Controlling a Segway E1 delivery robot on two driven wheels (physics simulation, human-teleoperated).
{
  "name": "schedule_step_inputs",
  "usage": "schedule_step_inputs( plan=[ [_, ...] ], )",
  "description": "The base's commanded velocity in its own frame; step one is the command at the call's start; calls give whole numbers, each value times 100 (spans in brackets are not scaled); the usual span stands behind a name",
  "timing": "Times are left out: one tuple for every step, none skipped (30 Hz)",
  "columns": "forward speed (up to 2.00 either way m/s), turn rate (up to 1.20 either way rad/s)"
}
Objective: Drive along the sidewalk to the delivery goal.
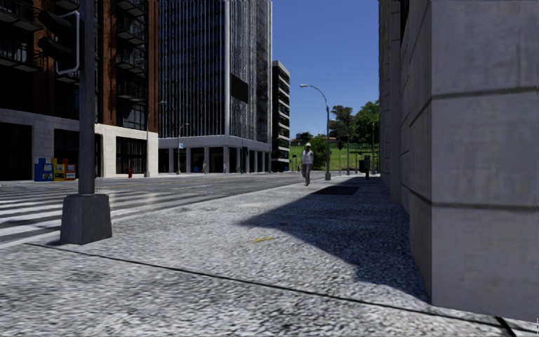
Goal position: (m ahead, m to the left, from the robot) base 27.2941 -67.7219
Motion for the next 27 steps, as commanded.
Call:
schedule_step_inputs(
  plan=[
    [200, 0],
    [200, 0],
    [200, 0],
    [200, 0],
    [200, 0],
    [200, 0],
    [200, 0],
    [200, 0],
    [200, 0],
    [200, -8],
    [200, -23],
    [200, -23],
    [200, -28],
    [200, -29],
    [200, -30],
    [200, -30],
    [200, -30],
    [200, -30],
    [200, -30],
    [200, -30],
    [200, -32],
    [200, -32],
    [200, -32],
    [200, -32],
    [200, -33],
    [200, -34],
    [200, -34]
  ],
)
